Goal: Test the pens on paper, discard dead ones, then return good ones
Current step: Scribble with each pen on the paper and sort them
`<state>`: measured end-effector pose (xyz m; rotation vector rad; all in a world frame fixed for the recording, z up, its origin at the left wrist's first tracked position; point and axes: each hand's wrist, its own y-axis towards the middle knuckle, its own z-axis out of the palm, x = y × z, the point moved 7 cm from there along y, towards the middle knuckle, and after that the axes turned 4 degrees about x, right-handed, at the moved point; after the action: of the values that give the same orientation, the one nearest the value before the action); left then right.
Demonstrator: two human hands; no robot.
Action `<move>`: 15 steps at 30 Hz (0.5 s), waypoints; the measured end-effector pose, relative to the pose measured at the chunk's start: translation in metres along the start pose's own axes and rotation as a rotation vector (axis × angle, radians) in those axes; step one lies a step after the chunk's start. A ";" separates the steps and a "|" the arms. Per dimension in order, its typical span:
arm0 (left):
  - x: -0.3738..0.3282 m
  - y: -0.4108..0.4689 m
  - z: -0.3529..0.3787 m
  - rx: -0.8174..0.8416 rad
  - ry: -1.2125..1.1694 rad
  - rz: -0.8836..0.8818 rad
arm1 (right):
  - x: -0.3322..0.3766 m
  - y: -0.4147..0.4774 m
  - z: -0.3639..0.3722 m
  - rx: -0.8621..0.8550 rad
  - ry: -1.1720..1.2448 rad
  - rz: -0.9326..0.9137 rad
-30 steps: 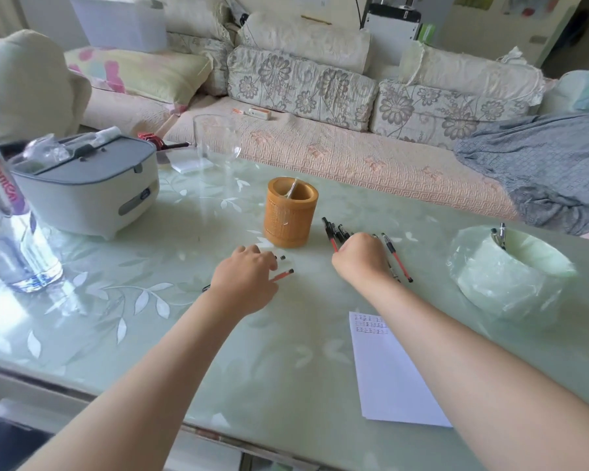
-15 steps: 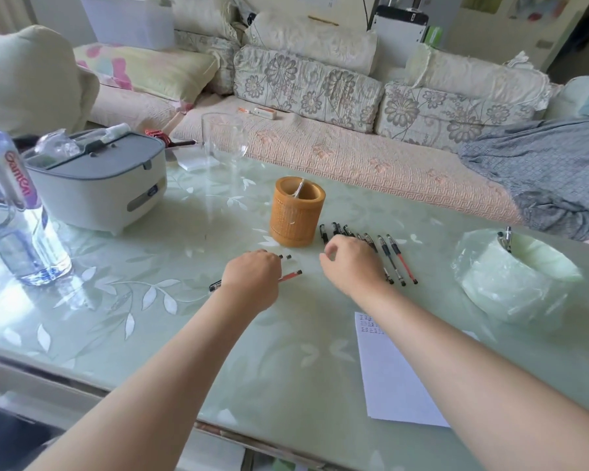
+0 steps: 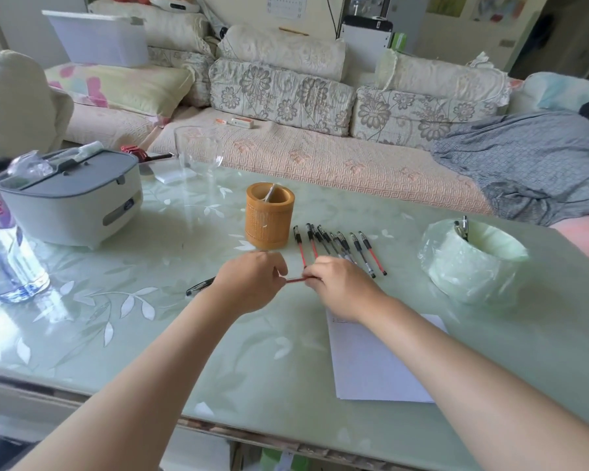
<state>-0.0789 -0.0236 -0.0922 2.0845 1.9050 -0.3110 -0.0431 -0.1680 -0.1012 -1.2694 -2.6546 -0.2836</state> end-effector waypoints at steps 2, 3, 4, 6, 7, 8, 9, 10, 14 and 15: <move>-0.006 0.001 0.004 0.048 0.055 -0.004 | -0.020 -0.016 -0.007 -0.015 0.011 0.070; -0.010 0.002 0.005 0.066 0.076 -0.008 | -0.029 -0.024 -0.011 -0.034 0.031 0.102; -0.014 0.002 0.007 0.079 0.085 -0.010 | -0.038 -0.032 -0.016 -0.057 0.049 0.129; -0.025 0.003 0.011 0.100 0.088 -0.002 | -0.051 -0.048 -0.023 -0.089 0.042 0.164; -0.032 0.004 0.013 0.110 0.091 0.010 | -0.056 -0.055 -0.026 -0.097 0.014 0.169; -0.040 0.005 0.016 0.115 0.098 0.027 | -0.059 -0.061 -0.027 -0.103 -0.015 0.166; -0.047 0.006 0.018 0.120 0.106 0.041 | -0.062 -0.066 -0.029 -0.109 -0.029 0.165; -0.053 0.007 0.021 0.125 0.107 0.055 | -0.065 -0.070 -0.030 -0.118 -0.026 0.163; -0.077 0.011 0.031 0.155 0.021 0.104 | -0.064 -0.078 -0.031 -0.131 -0.016 0.118; -0.083 0.011 0.034 0.162 0.005 0.114 | -0.062 -0.078 -0.030 -0.122 -0.012 0.114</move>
<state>-0.0742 -0.1134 -0.0933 2.2888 1.8092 -0.4473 -0.0635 -0.2696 -0.0948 -1.4572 -2.5976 -0.4270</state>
